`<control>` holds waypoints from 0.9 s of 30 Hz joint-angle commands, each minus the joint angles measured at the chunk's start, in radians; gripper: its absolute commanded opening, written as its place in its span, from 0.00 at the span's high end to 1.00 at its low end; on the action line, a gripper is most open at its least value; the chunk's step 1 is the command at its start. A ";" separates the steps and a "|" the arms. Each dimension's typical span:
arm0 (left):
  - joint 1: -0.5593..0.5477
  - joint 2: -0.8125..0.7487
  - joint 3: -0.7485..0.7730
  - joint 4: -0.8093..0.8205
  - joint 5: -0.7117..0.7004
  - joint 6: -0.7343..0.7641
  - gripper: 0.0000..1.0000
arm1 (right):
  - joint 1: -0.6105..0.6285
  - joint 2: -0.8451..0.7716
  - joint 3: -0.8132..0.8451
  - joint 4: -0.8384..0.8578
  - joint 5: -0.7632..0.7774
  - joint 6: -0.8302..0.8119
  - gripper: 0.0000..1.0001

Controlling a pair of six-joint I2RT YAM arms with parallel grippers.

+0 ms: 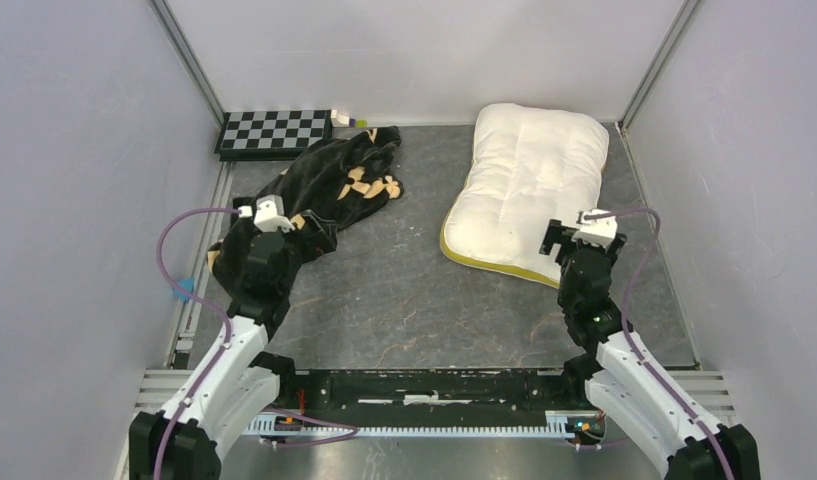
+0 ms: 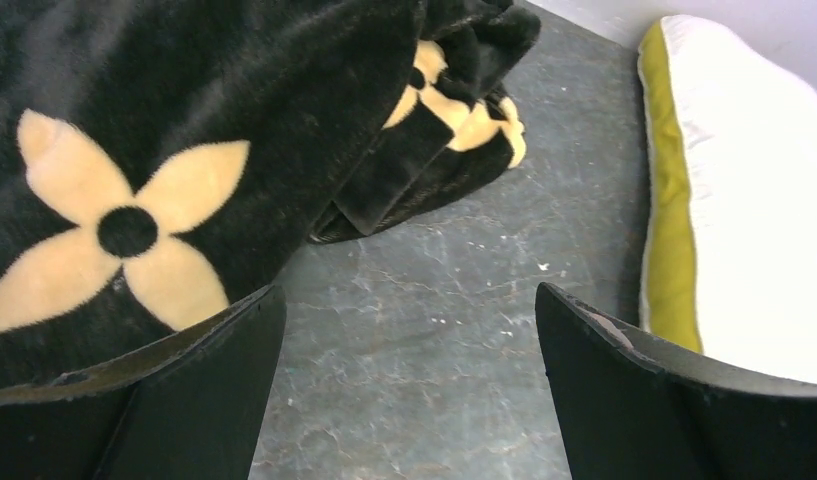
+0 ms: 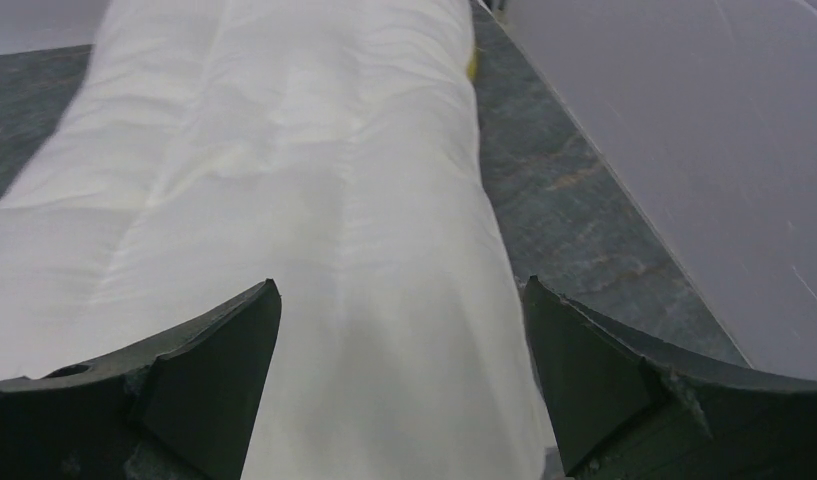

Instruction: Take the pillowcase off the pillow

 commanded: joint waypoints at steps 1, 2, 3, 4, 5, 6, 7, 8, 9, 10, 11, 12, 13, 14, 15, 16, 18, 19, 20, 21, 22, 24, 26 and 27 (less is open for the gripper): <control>0.000 0.046 -0.056 0.260 -0.075 0.134 0.00 | -0.087 -0.014 -0.131 0.197 -0.028 -0.009 0.02; 0.000 0.057 -0.068 0.273 -0.087 0.155 0.00 | -0.089 -0.010 -0.167 0.249 -0.021 -0.037 0.02; 0.000 0.061 -0.086 0.305 -0.104 0.171 0.00 | -0.089 -0.006 -0.195 0.288 -0.021 -0.058 0.02; 0.000 0.061 -0.115 0.341 -0.117 0.185 0.00 | -0.089 0.001 -0.221 0.322 -0.025 -0.073 0.02; 0.000 0.061 -0.143 0.395 -0.126 0.200 0.00 | -0.089 0.006 -0.240 0.348 -0.036 -0.083 0.02; 0.000 0.065 -0.174 0.438 -0.131 0.214 0.00 | -0.089 0.013 -0.261 0.379 -0.059 -0.100 0.02; 0.000 0.076 -0.191 0.477 -0.133 0.231 0.00 | -0.090 0.020 -0.281 0.417 -0.101 -0.146 0.02; 0.000 0.090 -0.197 0.487 -0.138 0.246 0.00 | -0.090 0.028 -0.308 0.457 -0.136 -0.181 0.02; 0.000 0.110 -0.193 0.483 -0.146 0.267 0.00 | -0.089 0.036 -0.337 0.517 -0.182 -0.220 0.02; 0.001 0.132 -0.190 0.493 -0.172 0.274 0.00 | -0.089 0.043 -0.386 0.580 -0.215 -0.256 0.02; 0.003 0.147 -0.165 0.456 -0.191 0.269 0.00 | -0.089 0.059 -0.436 0.677 -0.227 -0.291 0.02; 0.003 0.163 -0.155 0.449 -0.190 0.297 0.00 | -0.089 0.081 -0.478 0.769 -0.227 -0.308 0.02; 0.004 0.175 -0.152 0.469 -0.187 0.320 0.00 | -0.089 0.118 -0.522 0.879 -0.222 -0.325 0.02; 0.004 0.185 -0.153 0.486 -0.194 0.339 0.00 | -0.089 0.157 -0.549 0.973 -0.209 -0.336 0.02; 0.006 0.194 -0.152 0.496 -0.199 0.355 0.00 | -0.089 0.206 -0.565 1.031 -0.188 -0.335 0.02; 0.006 0.202 -0.152 0.497 -0.199 0.370 0.00 | -0.090 0.256 -0.567 1.070 -0.174 -0.331 0.02; 0.007 0.227 -0.178 0.542 -0.202 0.409 0.00 | -0.092 0.337 -0.557 1.125 -0.162 -0.334 0.02; 0.007 0.248 -0.202 0.568 -0.214 0.418 0.00 | -0.093 0.372 -0.551 1.153 -0.168 -0.353 0.02; 0.007 0.276 -0.228 0.622 -0.221 0.427 0.00 | -0.092 0.407 -0.549 1.181 -0.173 -0.372 0.02; 0.009 0.315 -0.259 0.678 -0.224 0.441 0.00 | -0.092 0.435 -0.552 1.220 -0.182 -0.390 0.02; 0.009 0.330 -0.257 0.700 -0.234 0.450 0.01 | -0.093 0.453 -0.556 1.242 -0.193 -0.400 0.02; 0.012 0.328 -0.241 0.668 -0.151 0.477 0.02 | -0.092 0.501 -0.553 1.283 -0.182 -0.411 0.02; 0.014 0.380 -0.260 0.794 -0.190 0.481 0.00 | -0.096 0.590 -0.548 1.372 -0.147 -0.418 0.02; 0.014 0.401 -0.245 0.785 -0.185 0.483 0.01 | -0.100 0.636 -0.545 1.419 -0.110 -0.405 0.02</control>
